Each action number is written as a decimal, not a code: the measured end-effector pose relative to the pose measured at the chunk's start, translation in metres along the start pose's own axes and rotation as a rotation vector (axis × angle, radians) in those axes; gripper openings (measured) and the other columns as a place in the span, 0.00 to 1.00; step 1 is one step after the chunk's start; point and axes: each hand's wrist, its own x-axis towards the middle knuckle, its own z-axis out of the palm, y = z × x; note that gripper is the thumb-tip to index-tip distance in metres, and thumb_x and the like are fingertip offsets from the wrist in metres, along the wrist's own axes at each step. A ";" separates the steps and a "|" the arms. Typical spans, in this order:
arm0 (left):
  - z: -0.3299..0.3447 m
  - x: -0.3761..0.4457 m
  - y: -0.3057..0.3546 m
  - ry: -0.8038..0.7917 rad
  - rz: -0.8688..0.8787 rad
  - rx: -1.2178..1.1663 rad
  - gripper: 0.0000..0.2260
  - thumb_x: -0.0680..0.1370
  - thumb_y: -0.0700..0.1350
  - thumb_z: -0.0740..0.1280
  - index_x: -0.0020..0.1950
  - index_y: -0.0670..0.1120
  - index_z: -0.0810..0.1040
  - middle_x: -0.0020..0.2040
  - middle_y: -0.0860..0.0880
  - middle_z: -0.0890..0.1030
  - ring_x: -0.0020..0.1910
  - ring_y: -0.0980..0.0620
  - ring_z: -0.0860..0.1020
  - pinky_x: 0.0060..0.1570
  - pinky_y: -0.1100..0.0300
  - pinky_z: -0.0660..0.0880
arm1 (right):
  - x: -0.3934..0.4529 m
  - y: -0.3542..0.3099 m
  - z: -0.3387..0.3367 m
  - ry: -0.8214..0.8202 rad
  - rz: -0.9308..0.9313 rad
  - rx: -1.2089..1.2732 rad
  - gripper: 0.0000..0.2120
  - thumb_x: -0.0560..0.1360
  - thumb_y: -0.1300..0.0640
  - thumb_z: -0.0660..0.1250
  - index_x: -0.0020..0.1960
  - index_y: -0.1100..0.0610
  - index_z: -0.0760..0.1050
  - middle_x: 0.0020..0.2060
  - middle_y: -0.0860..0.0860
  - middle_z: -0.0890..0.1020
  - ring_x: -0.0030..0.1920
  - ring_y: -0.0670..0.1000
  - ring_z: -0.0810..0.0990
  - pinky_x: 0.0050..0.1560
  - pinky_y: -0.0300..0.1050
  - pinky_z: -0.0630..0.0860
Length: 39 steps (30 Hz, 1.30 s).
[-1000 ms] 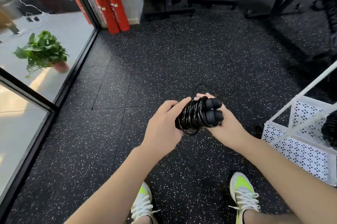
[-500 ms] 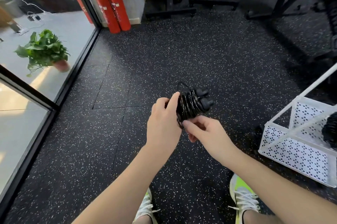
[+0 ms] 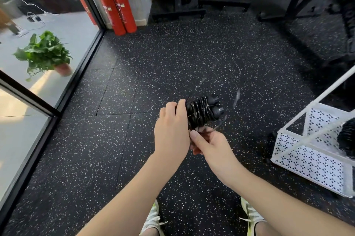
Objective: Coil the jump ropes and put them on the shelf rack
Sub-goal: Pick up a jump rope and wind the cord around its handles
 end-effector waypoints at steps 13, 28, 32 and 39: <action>0.005 -0.003 -0.004 -0.085 0.088 0.100 0.31 0.75 0.38 0.69 0.77 0.47 0.64 0.68 0.47 0.69 0.63 0.45 0.70 0.55 0.54 0.72 | -0.001 -0.035 -0.017 0.147 -0.271 -0.881 0.15 0.75 0.42 0.72 0.37 0.51 0.79 0.25 0.45 0.79 0.31 0.44 0.79 0.37 0.35 0.73; 0.039 -0.009 -0.015 -0.201 0.342 0.072 0.30 0.75 0.42 0.72 0.76 0.52 0.69 0.62 0.46 0.75 0.57 0.44 0.75 0.55 0.50 0.76 | 0.025 -0.078 -0.067 0.054 -0.612 -0.816 0.11 0.75 0.38 0.66 0.45 0.43 0.82 0.64 0.41 0.72 0.65 0.43 0.69 0.64 0.32 0.61; 0.049 -0.013 -0.027 -0.203 0.592 0.003 0.30 0.73 0.43 0.76 0.73 0.52 0.69 0.60 0.48 0.76 0.55 0.46 0.76 0.54 0.50 0.78 | 0.044 -0.082 -0.097 0.054 -0.554 -0.890 0.24 0.77 0.32 0.59 0.43 0.47 0.84 0.67 0.38 0.74 0.68 0.38 0.66 0.63 0.37 0.63; 0.037 -0.027 -0.024 -0.056 0.690 -0.262 0.22 0.77 0.40 0.67 0.71 0.44 0.73 0.64 0.46 0.76 0.61 0.45 0.75 0.62 0.49 0.74 | 0.074 -0.035 -0.108 -0.059 -0.374 -1.089 0.43 0.77 0.25 0.44 0.42 0.58 0.83 0.58 0.49 0.80 0.61 0.44 0.74 0.66 0.49 0.69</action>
